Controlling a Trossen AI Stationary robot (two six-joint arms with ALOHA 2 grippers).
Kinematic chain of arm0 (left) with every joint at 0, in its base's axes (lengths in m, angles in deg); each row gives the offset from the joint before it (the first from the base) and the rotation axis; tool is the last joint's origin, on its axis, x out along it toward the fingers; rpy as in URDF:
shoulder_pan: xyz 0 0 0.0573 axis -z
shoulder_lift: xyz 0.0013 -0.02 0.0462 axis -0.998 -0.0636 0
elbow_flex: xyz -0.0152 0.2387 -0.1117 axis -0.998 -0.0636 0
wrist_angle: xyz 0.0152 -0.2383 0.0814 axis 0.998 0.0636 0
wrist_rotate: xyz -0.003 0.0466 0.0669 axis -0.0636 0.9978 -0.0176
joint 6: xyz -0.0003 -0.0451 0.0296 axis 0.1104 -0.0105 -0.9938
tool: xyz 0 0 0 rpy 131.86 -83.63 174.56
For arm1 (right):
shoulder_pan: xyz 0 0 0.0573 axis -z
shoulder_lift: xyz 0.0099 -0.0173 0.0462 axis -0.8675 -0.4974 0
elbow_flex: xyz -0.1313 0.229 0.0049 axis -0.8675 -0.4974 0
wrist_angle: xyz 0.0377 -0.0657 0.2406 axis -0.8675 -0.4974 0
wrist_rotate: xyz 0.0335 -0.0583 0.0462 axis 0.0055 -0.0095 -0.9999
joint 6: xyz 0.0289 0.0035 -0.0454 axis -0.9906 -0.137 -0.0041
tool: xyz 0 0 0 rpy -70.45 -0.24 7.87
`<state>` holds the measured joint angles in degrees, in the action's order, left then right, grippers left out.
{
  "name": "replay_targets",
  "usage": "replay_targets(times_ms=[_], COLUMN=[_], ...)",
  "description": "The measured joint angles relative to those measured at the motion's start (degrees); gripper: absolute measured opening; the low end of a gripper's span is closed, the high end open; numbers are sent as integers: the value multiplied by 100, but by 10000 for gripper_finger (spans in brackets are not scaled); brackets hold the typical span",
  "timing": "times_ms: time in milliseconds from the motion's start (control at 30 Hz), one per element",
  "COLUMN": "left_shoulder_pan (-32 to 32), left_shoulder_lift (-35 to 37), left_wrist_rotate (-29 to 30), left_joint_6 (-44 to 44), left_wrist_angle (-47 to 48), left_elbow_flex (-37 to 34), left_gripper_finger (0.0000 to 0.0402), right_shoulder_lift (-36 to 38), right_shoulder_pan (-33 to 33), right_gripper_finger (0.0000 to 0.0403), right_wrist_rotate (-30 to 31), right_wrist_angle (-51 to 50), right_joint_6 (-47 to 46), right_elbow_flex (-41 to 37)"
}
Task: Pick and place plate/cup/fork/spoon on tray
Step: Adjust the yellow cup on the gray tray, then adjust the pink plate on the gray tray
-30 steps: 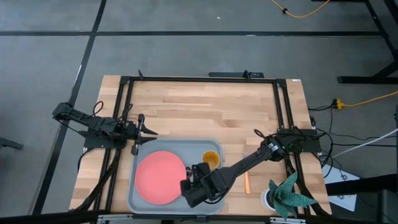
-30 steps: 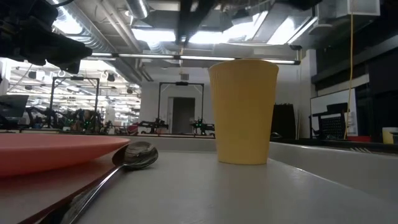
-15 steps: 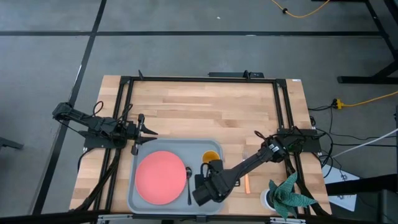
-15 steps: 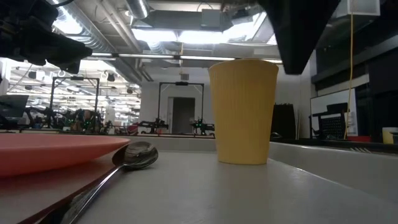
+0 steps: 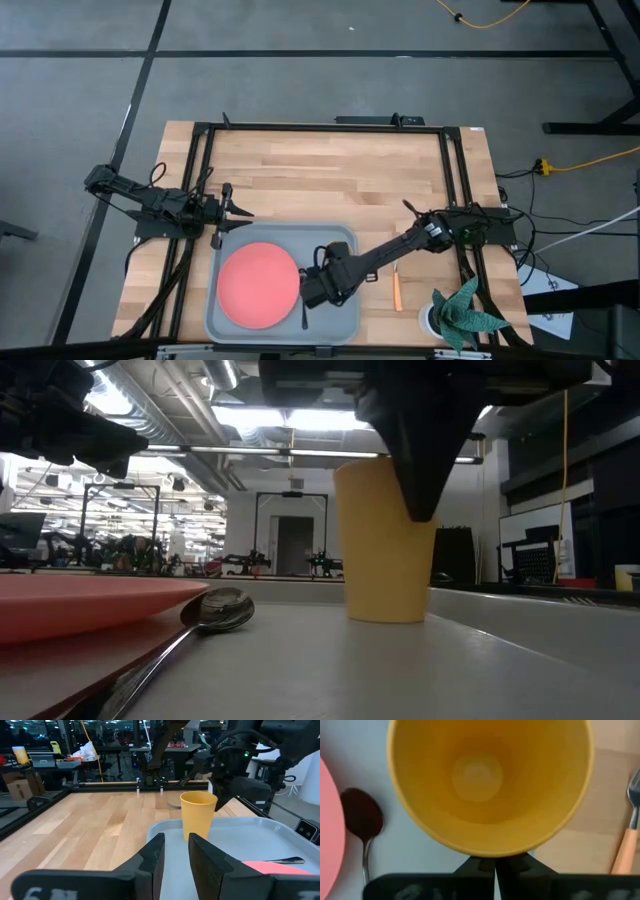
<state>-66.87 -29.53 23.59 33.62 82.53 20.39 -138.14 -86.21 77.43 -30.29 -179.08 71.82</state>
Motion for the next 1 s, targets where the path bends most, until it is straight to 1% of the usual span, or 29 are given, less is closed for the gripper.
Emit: replay_targets(times_ms=[200,367,667,833,900,1000], left_shoulder_pan=[1,-1,0,-2,0,-2], left_shoulder_lift=[0,0,0,0,0,0], left_wrist_rotate=[0,0,0,0,0,0], left_joint_6=[-2,-1,-2,1,0,-2], left_wrist_angle=[0,1,2,0,0,0], left_elbow_flex=[0,0,0,0,0,0], left_gripper_finger=[80,80,80,80,80,80], right_shoulder_lift=[0,0,0,-10,-11,-11], right_shoulder_pan=[177,274,338,212,78,-152], right_gripper_finger=[0,0,0,1,2,3], right_wrist_rotate=[43,434,448,310,497,932], right_wrist_angle=[-99,-162,-153,347,665,1188], right_joint_6=[289,314,308,337,373,612], right_elbow_flex=[0,0,0,56,118,142])
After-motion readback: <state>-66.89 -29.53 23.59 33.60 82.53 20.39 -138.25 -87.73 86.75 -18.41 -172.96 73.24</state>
